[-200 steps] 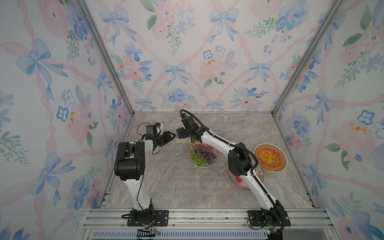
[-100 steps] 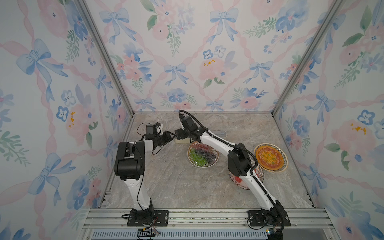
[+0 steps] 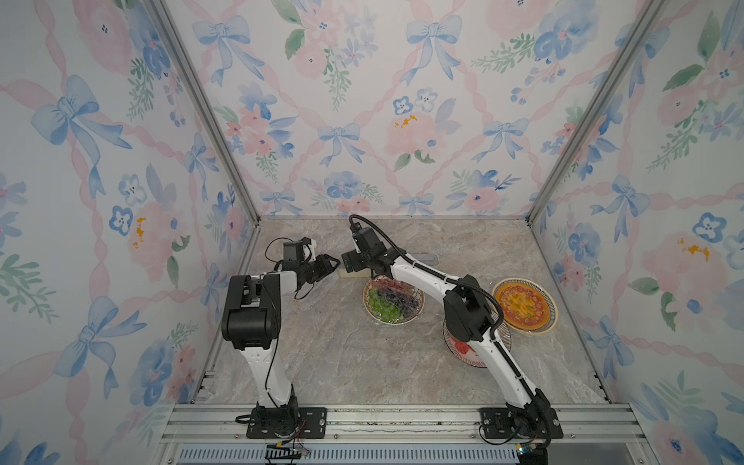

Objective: Wrap the plate with plastic wrap
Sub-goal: Tear off the plastic wrap from the plastic wrap cutting box.

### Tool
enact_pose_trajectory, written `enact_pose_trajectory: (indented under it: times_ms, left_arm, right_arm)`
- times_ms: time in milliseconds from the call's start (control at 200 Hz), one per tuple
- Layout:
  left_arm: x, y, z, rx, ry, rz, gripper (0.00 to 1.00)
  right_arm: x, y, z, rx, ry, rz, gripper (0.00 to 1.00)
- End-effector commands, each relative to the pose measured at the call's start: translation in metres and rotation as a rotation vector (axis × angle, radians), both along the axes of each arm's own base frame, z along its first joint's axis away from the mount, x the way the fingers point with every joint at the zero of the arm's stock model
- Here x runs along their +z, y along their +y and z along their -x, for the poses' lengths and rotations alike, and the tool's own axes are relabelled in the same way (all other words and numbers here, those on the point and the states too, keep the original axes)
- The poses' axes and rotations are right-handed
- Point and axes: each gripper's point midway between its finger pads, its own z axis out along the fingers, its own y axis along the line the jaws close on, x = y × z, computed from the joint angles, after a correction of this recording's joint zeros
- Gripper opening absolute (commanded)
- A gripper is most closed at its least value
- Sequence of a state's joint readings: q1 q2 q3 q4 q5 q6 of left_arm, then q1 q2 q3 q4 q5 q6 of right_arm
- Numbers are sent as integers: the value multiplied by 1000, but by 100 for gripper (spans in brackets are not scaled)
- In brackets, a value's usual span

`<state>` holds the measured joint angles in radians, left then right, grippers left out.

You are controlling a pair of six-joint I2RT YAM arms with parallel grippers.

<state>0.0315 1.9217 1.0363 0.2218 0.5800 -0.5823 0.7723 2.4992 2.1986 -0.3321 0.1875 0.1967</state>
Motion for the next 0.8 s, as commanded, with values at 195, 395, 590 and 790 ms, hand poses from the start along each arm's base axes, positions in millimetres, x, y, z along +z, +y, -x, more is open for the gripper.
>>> enact_pose_trajectory:
  times_ms: [195,395,590,790]
  left_arm:
    - [-28,11,4,31,68,-67,51]
    - [-30,12,5,34,73,-76,52]
    - [-31,13,5,40,78,-80,52]
    - [-31,15,6,46,81,-89,51]
  right_arm:
    - [-5,-69,-9,-94,13,111,97]
    - [-6,-103,-10,-135,7,162,97]
    - [-5,-139,-10,-185,3,201,97]
    - [-9,-173,-7,-230,16,238,97]
